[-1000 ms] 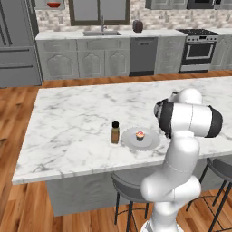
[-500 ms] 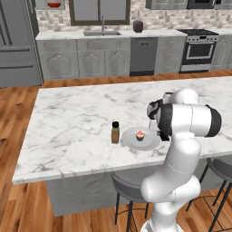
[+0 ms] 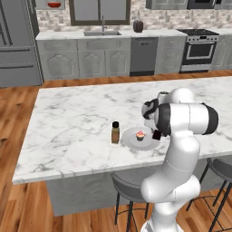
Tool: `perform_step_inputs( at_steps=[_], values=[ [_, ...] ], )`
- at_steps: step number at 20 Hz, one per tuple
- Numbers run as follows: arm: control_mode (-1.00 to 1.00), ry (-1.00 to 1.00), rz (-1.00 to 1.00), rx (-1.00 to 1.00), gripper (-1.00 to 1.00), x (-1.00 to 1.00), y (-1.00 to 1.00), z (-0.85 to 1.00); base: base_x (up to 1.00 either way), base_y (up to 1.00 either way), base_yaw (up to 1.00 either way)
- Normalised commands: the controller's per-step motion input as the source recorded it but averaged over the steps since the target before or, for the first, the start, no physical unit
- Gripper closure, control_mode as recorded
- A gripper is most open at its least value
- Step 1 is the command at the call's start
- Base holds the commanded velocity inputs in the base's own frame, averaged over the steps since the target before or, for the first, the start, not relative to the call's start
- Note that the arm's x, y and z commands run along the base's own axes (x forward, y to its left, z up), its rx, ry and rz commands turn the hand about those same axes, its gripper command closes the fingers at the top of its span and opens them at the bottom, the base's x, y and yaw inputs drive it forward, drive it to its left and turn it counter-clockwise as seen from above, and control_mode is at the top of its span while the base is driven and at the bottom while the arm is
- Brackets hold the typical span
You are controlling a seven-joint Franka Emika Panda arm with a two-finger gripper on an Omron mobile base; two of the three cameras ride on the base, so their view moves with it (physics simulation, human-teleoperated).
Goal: Take the cinnamon bottle from the cabinet and place it on the dining table, next to the plate with the cupcake. Then take the chocolate from the dining counter and place it on the cupcake plate.
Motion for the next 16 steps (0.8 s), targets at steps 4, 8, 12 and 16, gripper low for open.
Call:
perform_step_inputs(
  at_steps=[4, 8, 12, 16],
  values=[
    [-1.0, 0.0, -0.37, 0.0, 1.0, 0.01, 0.22, -0.1, 0.0, 0.0, 0.0],
    [-1.0, 0.0, -0.31, 0.0, 1.0, 0.0, 0.24, -0.09, 0.0, 0.0, 0.0],
    [-1.0, 0.0, -0.22, 0.0, 1.0, -0.01, 0.17, -0.07, 0.0, 0.0, 0.0],
    [-1.0, 0.0, -0.19, 0.0, 1.0, -0.07, 0.14, -0.13, 0.0, 0.0, 0.0]
  ],
)
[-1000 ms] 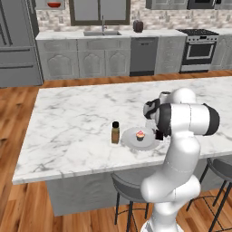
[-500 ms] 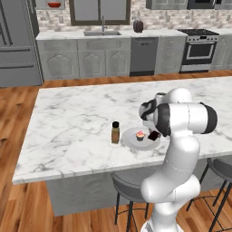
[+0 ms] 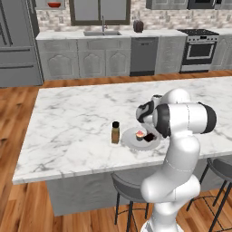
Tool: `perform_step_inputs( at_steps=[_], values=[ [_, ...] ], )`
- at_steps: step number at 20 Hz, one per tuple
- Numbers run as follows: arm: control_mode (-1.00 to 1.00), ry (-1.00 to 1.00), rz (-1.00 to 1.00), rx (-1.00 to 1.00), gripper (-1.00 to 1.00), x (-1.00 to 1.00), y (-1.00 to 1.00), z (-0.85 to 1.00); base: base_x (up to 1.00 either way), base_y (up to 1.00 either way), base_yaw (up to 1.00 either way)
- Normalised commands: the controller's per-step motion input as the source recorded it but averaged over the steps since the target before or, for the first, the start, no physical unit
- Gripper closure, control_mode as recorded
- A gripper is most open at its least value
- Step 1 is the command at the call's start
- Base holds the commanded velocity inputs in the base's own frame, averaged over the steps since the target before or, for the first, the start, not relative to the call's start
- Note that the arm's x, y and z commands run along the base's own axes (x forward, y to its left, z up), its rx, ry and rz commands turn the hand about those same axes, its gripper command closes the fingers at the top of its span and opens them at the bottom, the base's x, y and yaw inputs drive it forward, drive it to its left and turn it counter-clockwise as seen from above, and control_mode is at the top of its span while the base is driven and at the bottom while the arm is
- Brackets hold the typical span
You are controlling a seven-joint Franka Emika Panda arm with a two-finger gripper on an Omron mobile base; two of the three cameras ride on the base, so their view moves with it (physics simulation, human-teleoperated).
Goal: Take the cinnamon bottle from the cabinet and place it on the dining table, next to the plate with the cupcake. Then take the chocolate from the dining counter and place it on the cupcake plate.
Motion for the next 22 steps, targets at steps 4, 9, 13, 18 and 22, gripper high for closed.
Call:
perform_step_inputs(
  at_steps=[4, 9, 13, 18, 22],
  values=[
    [-1.0, 0.0, -0.17, 0.0, 1.0, -0.01, 0.06, -0.09, 0.0, 0.0, 0.0],
    [-1.0, 0.0, -0.12, 0.0, 1.0, -0.05, 0.04, -0.04, 0.0, 0.0, 0.0],
    [-1.0, 0.0, -0.07, 0.0, 1.0, -0.09, 0.03, 0.0, 0.0, 0.0, 0.0],
    [-1.0, 0.0, -0.01, 0.0, -1.0, -0.11, 0.02, 0.0, 0.0, 0.0, 0.0],
    [-1.0, -0.01, 0.0, 0.0, -1.0, -0.12, 0.0, 0.01, 0.0, 0.0, 0.0]
  ],
)
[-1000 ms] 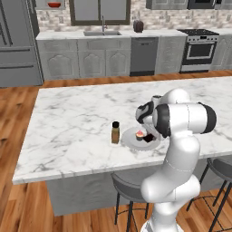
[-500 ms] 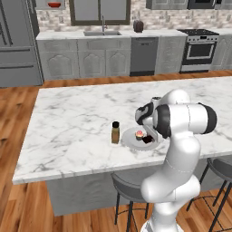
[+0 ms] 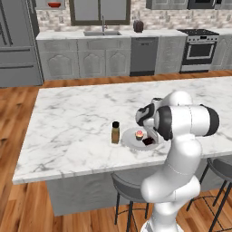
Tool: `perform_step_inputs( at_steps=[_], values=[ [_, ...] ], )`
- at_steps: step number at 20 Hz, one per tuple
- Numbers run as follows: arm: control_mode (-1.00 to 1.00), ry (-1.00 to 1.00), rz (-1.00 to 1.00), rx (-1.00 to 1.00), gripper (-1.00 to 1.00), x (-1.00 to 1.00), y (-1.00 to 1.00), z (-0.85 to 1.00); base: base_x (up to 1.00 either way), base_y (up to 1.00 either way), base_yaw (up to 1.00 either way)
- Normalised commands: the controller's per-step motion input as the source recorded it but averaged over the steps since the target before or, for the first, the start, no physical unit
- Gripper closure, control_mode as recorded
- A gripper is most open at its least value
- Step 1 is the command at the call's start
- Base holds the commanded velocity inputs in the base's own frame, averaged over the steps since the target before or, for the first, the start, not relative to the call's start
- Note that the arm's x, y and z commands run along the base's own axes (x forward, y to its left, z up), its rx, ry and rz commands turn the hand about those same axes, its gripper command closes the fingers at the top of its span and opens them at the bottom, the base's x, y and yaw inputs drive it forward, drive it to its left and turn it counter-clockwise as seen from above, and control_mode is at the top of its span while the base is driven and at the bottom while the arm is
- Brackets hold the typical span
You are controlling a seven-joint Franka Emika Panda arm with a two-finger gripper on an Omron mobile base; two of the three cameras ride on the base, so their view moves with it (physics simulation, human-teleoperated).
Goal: Take the cinnamon bottle from the cabinet and place it on the dining table, next to the plate with the cupcake. Then take the chocolate from the dining counter and place it on the cupcake plate.
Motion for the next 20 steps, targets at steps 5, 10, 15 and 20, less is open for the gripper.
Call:
perform_step_inputs(
  at_steps=[5, 10, 15, 20],
  values=[
    [-1.0, -0.02, 0.0, 0.0, -1.0, -0.15, 0.0, 0.14, 0.0, 0.0, 0.0],
    [-1.0, -0.06, 0.0, 0.0, -1.0, -0.04, 0.05, 0.29, 0.0, 0.0, 0.0],
    [-1.0, -0.08, 0.02, 0.0, -1.0, -0.28, 0.06, 0.45, 0.0, 0.0, 0.0],
    [-1.0, -0.03, 0.11, 0.0, -1.0, -0.57, 0.09, 0.31, 0.0, 0.0, 0.0]
  ],
)
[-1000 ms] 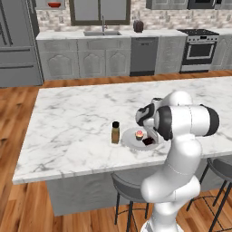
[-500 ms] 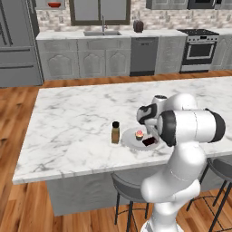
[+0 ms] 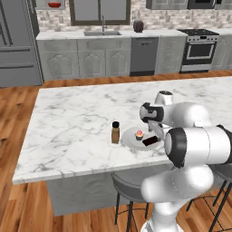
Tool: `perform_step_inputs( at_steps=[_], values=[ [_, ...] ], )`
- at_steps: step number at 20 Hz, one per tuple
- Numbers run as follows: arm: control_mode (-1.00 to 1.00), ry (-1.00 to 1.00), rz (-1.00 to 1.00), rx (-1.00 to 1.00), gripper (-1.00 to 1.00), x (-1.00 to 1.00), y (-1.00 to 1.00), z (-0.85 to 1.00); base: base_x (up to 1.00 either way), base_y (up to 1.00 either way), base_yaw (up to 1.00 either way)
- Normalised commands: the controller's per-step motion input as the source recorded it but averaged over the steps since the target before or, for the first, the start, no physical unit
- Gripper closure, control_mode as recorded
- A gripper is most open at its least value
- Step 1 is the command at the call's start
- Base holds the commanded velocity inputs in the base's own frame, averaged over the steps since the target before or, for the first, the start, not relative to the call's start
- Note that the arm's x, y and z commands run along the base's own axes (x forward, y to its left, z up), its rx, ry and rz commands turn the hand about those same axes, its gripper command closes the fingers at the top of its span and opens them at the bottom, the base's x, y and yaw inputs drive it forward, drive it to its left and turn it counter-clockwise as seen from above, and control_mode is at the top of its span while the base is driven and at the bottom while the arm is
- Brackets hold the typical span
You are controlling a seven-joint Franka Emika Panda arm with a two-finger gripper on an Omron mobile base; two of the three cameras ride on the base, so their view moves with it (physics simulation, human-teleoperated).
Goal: Take the cinnamon bottle from the cabinet and place it on the dining table, next to the plate with the cupcake. Then take the chocolate from the dining counter and place it on the cupcake plate.
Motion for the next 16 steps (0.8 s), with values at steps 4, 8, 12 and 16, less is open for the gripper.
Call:
perform_step_inputs(
  at_steps=[4, 8, 12, 16],
  values=[
    [-1.0, -0.01, 0.3, -0.05, -1.0, -0.61, 0.29, 0.15, 0.0, 0.0, 0.0],
    [-1.0, 0.0, 0.38, -0.09, -1.0, -0.57, 0.34, 0.15, 0.0, 0.0, 0.0],
    [-1.0, 0.0, 0.4, -0.16, -1.0, -0.54, 0.33, 0.17, 0.0, 0.0, 0.0],
    [-1.0, 0.0, 0.41, -0.17, -1.0, -0.58, 0.31, 0.15, 0.0, 0.0, 0.0]
  ],
)
